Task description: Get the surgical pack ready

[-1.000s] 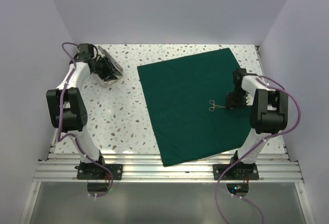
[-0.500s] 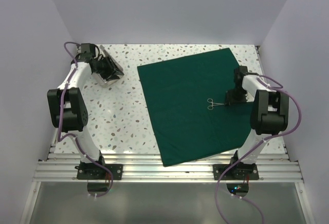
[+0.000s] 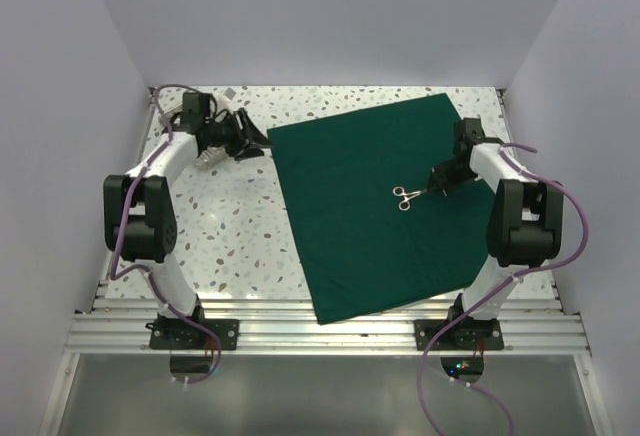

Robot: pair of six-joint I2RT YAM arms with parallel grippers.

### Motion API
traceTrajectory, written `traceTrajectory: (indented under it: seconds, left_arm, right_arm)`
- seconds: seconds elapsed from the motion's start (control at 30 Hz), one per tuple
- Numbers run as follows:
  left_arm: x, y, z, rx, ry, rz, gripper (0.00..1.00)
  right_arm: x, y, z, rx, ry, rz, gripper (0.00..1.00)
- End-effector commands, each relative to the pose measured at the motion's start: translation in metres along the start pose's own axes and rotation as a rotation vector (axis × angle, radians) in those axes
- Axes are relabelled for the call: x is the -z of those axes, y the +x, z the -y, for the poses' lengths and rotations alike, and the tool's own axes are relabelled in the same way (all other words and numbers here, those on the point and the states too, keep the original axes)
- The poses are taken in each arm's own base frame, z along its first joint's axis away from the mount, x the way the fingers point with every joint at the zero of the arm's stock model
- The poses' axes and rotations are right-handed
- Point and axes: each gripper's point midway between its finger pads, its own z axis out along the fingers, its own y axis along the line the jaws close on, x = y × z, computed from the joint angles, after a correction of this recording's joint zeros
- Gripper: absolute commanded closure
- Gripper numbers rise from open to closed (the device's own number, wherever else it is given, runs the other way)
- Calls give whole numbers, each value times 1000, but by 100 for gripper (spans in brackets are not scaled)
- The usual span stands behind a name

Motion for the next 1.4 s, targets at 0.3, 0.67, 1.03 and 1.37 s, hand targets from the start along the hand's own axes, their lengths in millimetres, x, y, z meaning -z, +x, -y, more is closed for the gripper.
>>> traceTrajectory:
  seconds: [0.3, 0.67, 1.03, 1.37]
  left_arm:
    - [-17, 53, 134, -255, 447, -110, 41]
    - [-63, 96, 154, -343, 494, -206, 32]
    - [-107, 146, 153, -361, 498, -349, 34]
    - [-99, 167, 166, -328, 602, -422, 86]
  right_arm:
    - [65, 79, -92, 557, -401, -111, 100]
    - [122, 149, -109, 732, -561, -196, 100]
    - [146, 170, -113, 740, -618, -238, 100]
    - [152, 176, -118, 749, -639, -254, 100]
